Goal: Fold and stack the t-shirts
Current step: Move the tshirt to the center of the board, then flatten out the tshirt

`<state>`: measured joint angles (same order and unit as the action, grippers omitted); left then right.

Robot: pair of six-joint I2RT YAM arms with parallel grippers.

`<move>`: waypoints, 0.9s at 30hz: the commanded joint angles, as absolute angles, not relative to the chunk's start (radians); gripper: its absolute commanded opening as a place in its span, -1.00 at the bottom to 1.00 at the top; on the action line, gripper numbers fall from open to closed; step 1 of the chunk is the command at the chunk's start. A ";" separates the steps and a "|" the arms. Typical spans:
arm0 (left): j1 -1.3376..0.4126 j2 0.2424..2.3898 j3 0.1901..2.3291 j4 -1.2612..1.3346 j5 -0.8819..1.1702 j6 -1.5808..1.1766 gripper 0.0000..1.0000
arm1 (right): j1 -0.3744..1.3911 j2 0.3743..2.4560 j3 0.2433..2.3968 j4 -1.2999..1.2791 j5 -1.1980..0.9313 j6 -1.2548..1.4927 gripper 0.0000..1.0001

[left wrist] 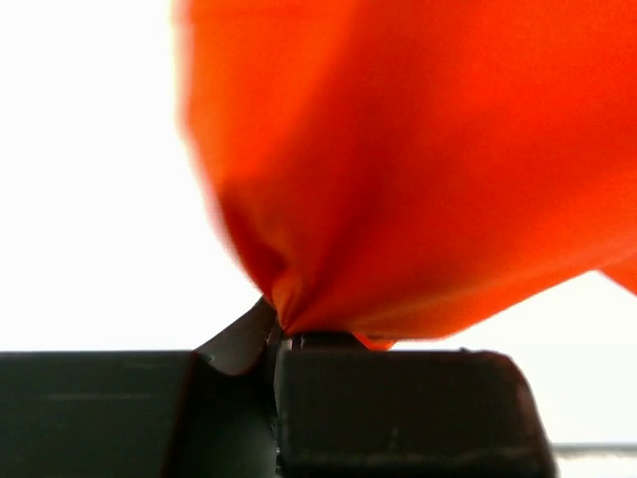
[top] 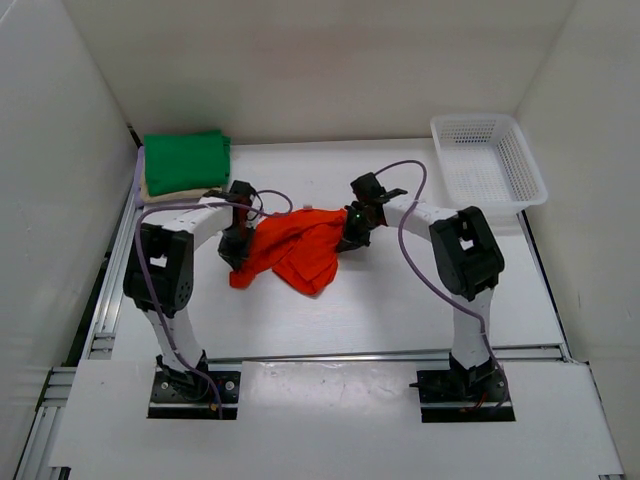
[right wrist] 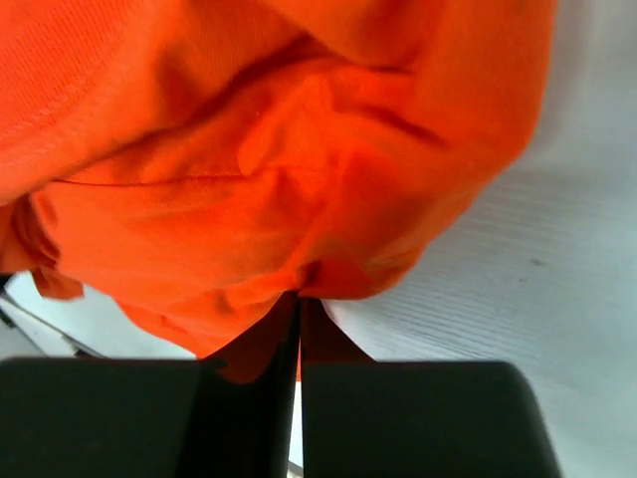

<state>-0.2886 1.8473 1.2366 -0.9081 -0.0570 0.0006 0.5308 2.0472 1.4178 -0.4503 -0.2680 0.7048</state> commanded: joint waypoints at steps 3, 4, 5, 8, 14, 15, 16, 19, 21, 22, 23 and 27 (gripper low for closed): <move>-0.152 1.701 1.340 -0.885 -0.329 0.000 -0.80 | 0.451 1.861 1.316 -0.410 -0.310 0.646 -1.00; -0.129 1.688 1.368 -0.885 -0.386 0.000 -0.80 | 0.424 1.776 1.257 -0.410 -0.310 0.620 -1.00; -0.108 1.662 1.400 -0.885 -0.409 0.000 -0.80 | 0.408 1.731 1.227 -0.410 -0.310 0.592 -1.00; -0.032 1.632 1.579 -0.885 -0.439 0.000 -0.80 | 0.327 1.582 1.155 -0.446 -0.325 0.509 -1.00; -0.078 1.652 1.936 -0.864 -0.417 0.000 -0.77 | 0.212 1.444 1.092 -0.552 -0.474 0.410 -1.00; -0.118 1.698 1.974 -0.864 -0.417 0.000 -0.72 | 0.212 1.434 1.092 -0.552 -0.492 0.410 -1.00; -0.136 1.730 2.040 -0.864 -0.417 0.000 -0.69 | 0.212 1.425 1.079 -0.552 -0.492 0.410 -1.00; -0.195 1.883 2.095 -0.864 -0.394 0.000 0.26 | 0.221 1.453 1.062 -0.534 -0.511 0.448 -1.00; -0.215 1.968 2.117 -0.864 -0.449 0.000 0.94 | 0.221 1.492 1.062 -0.534 -0.497 0.477 -1.00; -0.215 2.053 2.137 -0.864 -0.483 0.000 1.00 | 0.221 1.505 1.062 -0.534 -0.486 0.500 -1.00; -0.215 2.089 2.193 -0.877 -0.517 0.000 1.00 | 0.221 1.515 1.071 -0.534 -0.486 0.511 -1.00; -0.215 2.088 2.197 -0.933 -0.561 0.000 1.00 | 0.201 1.526 1.097 -0.525 -0.486 0.534 -1.00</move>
